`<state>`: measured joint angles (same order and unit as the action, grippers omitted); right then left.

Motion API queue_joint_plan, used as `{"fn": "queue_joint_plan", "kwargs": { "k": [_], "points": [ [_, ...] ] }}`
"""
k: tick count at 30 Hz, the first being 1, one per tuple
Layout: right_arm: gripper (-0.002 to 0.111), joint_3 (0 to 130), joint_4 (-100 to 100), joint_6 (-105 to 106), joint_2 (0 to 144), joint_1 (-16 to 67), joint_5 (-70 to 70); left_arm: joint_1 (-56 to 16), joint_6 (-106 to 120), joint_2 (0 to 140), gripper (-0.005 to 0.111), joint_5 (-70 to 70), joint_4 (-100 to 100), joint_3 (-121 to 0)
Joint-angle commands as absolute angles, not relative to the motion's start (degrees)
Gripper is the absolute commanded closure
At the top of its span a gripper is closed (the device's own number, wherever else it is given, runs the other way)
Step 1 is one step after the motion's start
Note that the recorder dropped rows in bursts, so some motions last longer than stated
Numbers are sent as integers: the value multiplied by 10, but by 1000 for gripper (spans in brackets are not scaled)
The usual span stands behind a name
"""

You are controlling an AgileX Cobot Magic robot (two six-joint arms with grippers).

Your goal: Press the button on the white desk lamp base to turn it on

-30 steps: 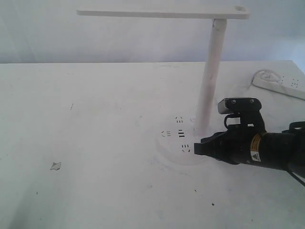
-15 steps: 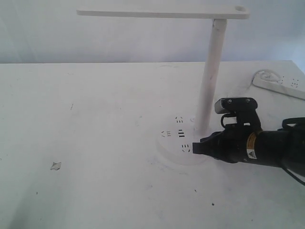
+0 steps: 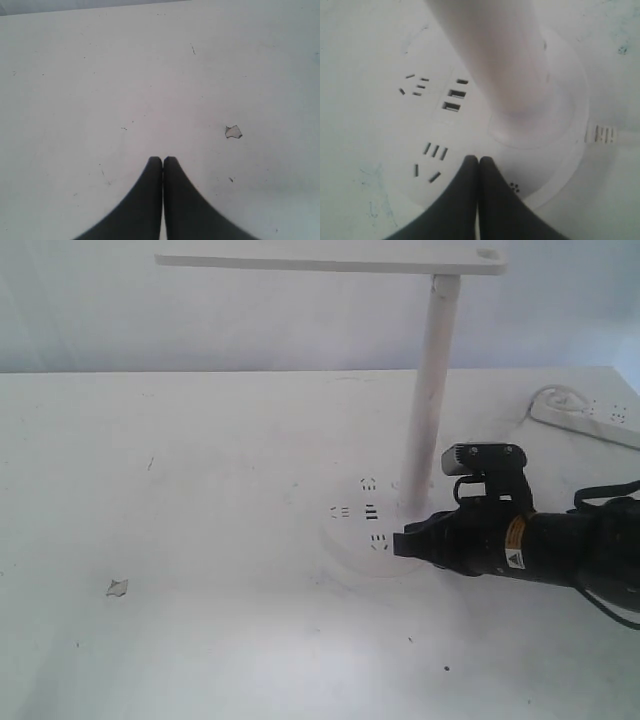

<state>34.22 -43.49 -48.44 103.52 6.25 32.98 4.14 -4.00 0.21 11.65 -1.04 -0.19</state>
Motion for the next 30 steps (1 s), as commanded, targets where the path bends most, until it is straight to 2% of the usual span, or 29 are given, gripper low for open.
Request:
{"fn": "queue_joint_plan", "kwargs": {
  "k": [1,9,16,23,30],
  "points": [
    [108,342,-435,-478,1040,62,361,38,-41,0,107,115,-10,0],
    [108,342,-431,-466,1040,62,335,38,-41,0,107,115,-10,0],
    [108,325,-433,-465,1002,62,403,38,-41,0,107,115,-10,0],
    [108,251,-434,-422,871,62,408,38,-41,0,107,115,-10,0],
    [108,93,-366,-381,654,62,386,38,-41,0,107,115,-10,0]
  ]
}}
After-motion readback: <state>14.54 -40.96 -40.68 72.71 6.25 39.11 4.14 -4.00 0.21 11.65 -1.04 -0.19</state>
